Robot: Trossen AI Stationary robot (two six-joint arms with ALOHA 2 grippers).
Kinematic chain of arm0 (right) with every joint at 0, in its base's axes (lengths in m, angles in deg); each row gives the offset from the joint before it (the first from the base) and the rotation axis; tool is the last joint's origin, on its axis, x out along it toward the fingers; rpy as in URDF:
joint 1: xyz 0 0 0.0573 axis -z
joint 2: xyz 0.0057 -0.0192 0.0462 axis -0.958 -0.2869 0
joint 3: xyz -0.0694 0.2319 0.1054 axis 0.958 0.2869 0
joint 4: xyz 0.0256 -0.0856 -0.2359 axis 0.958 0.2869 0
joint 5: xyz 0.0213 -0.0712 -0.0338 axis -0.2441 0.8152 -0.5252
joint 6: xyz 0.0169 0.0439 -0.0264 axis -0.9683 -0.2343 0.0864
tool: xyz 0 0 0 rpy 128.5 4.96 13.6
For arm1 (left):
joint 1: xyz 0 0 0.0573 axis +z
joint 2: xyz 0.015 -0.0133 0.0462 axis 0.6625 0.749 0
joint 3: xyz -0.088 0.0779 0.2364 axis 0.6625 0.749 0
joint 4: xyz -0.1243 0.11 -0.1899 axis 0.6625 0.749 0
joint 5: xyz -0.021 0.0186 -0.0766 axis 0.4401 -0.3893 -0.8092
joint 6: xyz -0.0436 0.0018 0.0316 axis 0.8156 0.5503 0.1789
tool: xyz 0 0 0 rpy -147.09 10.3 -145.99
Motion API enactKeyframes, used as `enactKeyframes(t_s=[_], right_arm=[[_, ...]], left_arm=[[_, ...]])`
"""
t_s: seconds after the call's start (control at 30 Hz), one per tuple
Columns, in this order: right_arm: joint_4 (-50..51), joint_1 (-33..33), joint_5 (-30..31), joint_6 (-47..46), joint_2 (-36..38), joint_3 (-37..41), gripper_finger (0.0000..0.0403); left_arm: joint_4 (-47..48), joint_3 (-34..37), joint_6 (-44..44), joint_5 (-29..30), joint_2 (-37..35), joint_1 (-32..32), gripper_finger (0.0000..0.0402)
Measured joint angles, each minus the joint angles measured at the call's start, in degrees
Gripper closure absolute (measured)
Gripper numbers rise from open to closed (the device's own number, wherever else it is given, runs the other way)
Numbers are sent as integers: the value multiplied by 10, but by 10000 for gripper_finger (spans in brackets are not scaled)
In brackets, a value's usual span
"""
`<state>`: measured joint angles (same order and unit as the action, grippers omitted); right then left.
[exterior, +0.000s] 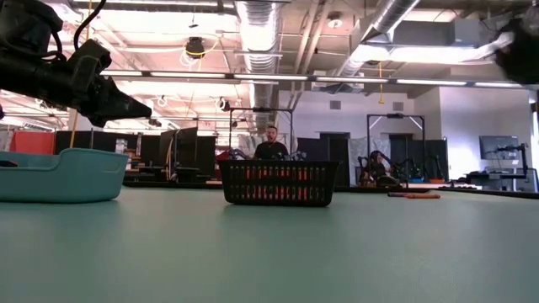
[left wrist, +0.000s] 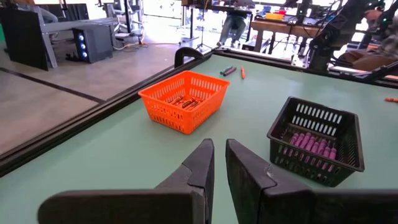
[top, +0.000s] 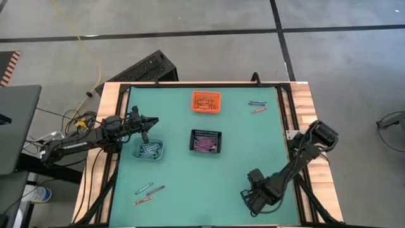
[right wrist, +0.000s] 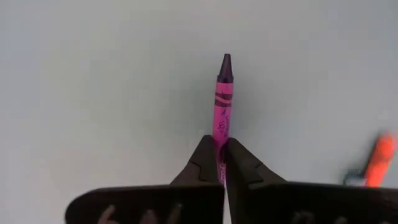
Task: Sort crayons
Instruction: Put the violet crayon into the black bin
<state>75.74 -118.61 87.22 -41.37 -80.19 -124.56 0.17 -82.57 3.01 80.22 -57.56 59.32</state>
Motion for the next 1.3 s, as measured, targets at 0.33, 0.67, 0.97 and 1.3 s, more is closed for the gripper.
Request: enactKeyframes(t_s=[0.33,0.67,0.97,1.3], right_arm=[[81,133,110,376,29,-129,396],[-72,320,184,875,21,-179,397],[-140,375,145,1065,21,-179,395],[-139,394,145,1072,21,-179,367]], left_arm=[[0,0,0,0,0,0,373],[0,0,0,0,0,0,373],[0,0,0,0,0,0,373],[0,0,0,0,0,0,373]])
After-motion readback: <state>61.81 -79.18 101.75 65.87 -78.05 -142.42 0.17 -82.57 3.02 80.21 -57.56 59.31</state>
